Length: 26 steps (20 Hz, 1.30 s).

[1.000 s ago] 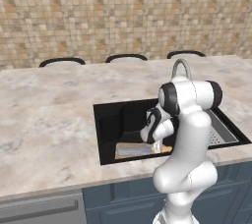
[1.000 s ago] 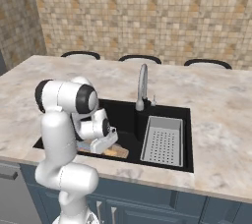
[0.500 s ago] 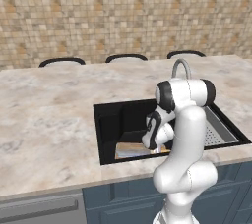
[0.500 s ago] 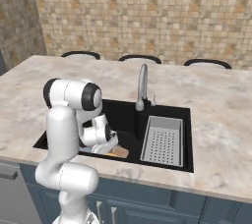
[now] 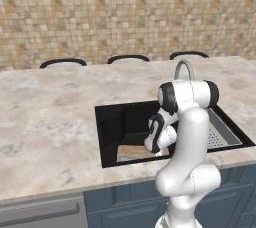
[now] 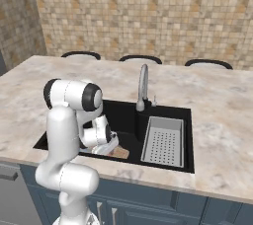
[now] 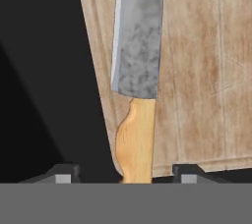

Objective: Move the cutting board and knife to the sink. Then move spray from the cabinet to the counter.

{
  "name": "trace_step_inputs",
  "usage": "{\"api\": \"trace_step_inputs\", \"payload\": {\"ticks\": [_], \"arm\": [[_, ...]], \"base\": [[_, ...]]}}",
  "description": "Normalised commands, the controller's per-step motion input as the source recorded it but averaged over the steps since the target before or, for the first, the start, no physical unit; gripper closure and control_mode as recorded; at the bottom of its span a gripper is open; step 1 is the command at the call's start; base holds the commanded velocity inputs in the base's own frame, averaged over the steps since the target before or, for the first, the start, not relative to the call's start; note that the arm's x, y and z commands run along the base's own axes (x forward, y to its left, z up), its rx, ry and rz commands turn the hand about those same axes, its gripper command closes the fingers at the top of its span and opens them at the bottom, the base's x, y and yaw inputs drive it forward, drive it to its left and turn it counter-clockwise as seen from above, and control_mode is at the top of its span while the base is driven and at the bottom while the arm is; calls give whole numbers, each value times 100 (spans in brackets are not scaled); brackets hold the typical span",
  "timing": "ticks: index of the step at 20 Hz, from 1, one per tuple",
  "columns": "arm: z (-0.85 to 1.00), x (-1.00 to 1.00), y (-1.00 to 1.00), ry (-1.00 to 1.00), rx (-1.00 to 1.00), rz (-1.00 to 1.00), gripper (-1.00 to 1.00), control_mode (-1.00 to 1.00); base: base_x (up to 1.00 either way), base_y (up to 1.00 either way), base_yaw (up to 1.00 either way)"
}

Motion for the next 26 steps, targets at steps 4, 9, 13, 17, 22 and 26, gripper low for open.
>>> {"api": "trace_step_inputs", "payload": {"ticks": [4,9,13,17,22,26], "arm": [[6,0,0,0,0,-1,-100,-100],[75,0,0,-9,0,-11,-100,-100],[99,6,0,-7,2,-19,-100,-100],[86,7,0,-1,6,-30,-100,-100],[88,-7,0,-10,12,-39,-100,-100],[100,-1,3,-2,9,-36,-100,-100]], "base": [[0,0,0],[0,0,0],[0,0,0],[0,0,0],[0,0,0],[0,0,0]]}}
